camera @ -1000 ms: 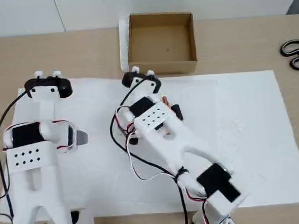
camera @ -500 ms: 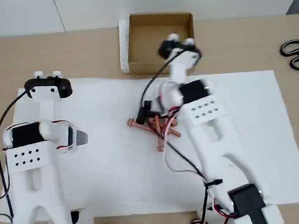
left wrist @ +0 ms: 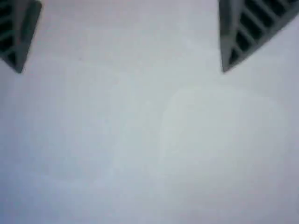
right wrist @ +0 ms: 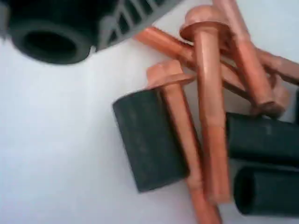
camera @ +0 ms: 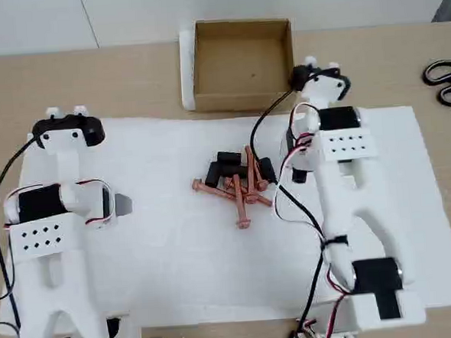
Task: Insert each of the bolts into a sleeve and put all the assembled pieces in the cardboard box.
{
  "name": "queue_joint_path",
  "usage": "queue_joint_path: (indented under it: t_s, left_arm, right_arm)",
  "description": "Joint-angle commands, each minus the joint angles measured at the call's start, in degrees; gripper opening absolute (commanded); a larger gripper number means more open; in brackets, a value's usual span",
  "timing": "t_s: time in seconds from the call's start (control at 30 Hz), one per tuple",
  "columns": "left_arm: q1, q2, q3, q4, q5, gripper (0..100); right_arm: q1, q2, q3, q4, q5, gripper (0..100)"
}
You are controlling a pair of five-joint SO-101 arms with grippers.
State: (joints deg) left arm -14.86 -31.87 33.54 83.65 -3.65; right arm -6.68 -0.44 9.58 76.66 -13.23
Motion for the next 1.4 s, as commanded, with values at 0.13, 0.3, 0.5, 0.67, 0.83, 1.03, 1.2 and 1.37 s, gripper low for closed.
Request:
queue_joint_path:
  t_s: [0.13, 0.3, 0.5, 0.67, 0.83, 1.03, 1.2, 1.37]
  left_arm:
    - [0.18, -1.85, 0.66, -1.23, 1.05, 25]
    - [0.18, -1.85, 4.97, -4.57, 1.05, 25]
    - [0.18, -1.93, 7.52, -6.86, 1.05, 25]
    - [0.18, -1.93, 7.25, -6.86, 1.05, 25]
    - [0.18, -1.93, 7.43, -6.86, 0.97, 25]
    - [0.18, -1.93, 7.43, -6.86, 0.97, 25]
    - [0.18, -1.93, 7.43, -6.86, 0.97, 25]
    - [0.18, -1.93, 7.52, -6.86, 0.97, 25]
  right_arm:
    - [-0.4, 10.33, -3.16, -1.45, 8.62, 0.7]
    - [0.84, 12.62, -3.16, -1.19, 10.73, 2.9]
    - [-0.04, 13.05, -5.1, 1.89, 12.22, 18.9]
    - [-0.4, 13.05, -8.0, 5.58, 12.04, 20.5]
    - [-0.4, 13.14, -7.82, 7.25, 11.87, 20.5]
    - [-0.22, 13.14, -5.1, 6.64, 11.78, 20.5]
    - [-0.31, 13.14, -2.73, 3.91, 11.78, 20.4]
    - [-0.31, 13.14, -0.97, 1.8, 11.78, 20.4]
